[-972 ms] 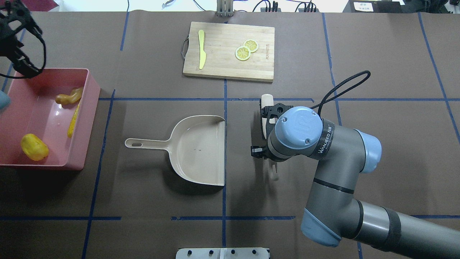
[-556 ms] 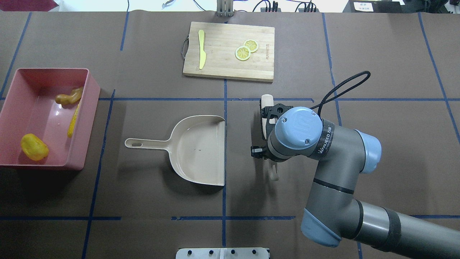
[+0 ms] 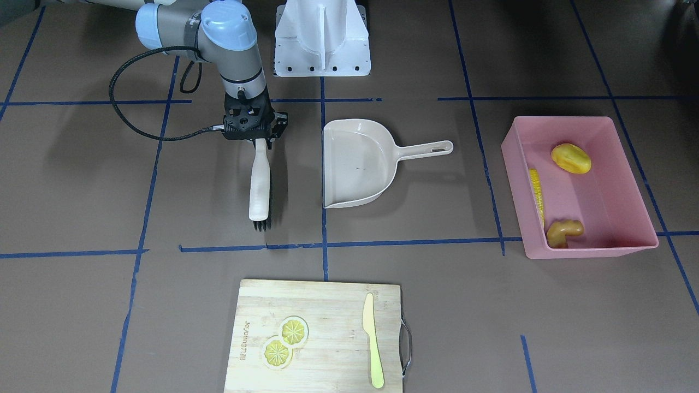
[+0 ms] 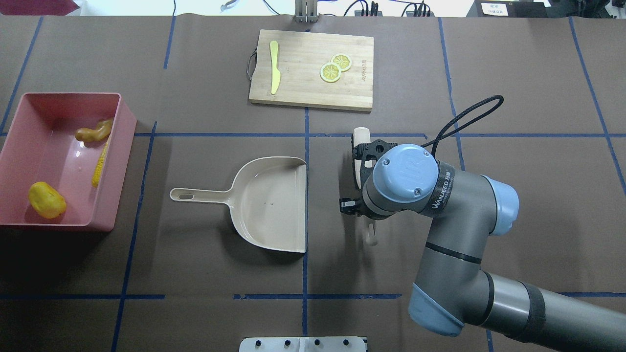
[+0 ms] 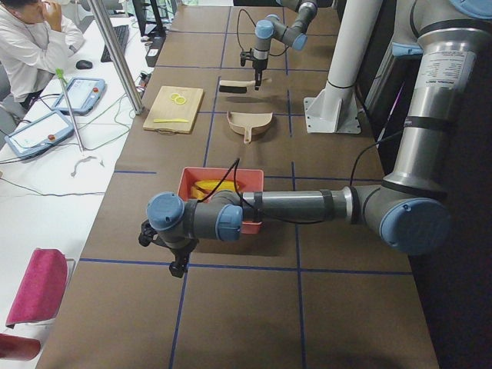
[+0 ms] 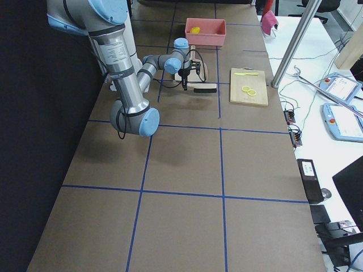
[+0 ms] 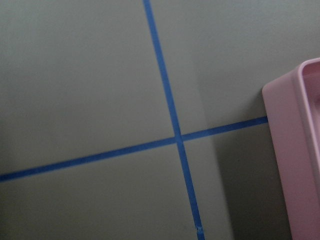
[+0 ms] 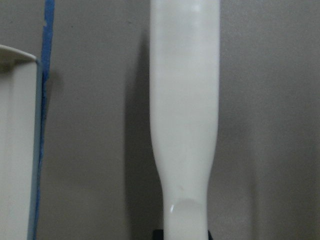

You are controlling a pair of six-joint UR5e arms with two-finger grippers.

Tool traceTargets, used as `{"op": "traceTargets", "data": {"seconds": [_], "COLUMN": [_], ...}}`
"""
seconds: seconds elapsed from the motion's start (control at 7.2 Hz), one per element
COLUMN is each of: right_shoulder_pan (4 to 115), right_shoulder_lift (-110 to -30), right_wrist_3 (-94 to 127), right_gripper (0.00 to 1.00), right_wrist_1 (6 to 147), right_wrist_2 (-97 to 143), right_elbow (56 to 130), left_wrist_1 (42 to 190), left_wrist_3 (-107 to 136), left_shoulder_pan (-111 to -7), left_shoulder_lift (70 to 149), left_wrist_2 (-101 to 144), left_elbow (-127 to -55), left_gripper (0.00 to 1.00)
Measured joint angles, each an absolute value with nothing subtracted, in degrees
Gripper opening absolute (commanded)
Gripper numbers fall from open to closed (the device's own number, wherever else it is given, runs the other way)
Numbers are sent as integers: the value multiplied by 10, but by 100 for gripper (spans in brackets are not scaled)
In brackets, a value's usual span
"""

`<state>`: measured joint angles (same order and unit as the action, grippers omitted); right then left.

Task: Sweep and dump trash into bin
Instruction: 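Carry the white brush with the right gripper away from the dustpan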

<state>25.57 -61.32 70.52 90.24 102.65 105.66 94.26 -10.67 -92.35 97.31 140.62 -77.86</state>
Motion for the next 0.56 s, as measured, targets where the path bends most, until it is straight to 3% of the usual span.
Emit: {"op": "traceTargets", "data": {"seconds": [0.56], "right_shoulder_pan": [269], "right_shoulder_lift": [-615], "right_wrist_3": [705], "right_gripper": [0], "right_wrist_1": [906], "right_wrist_2": [1051], "right_elbow": [1057], "left_wrist_1": [909], "left_wrist_3": [-108], "left_shoulder_pan": [-922], "left_shoulder_lift": [977], "left_wrist_2": [1326], "left_elbow": [-833], "left_gripper": [100]}}
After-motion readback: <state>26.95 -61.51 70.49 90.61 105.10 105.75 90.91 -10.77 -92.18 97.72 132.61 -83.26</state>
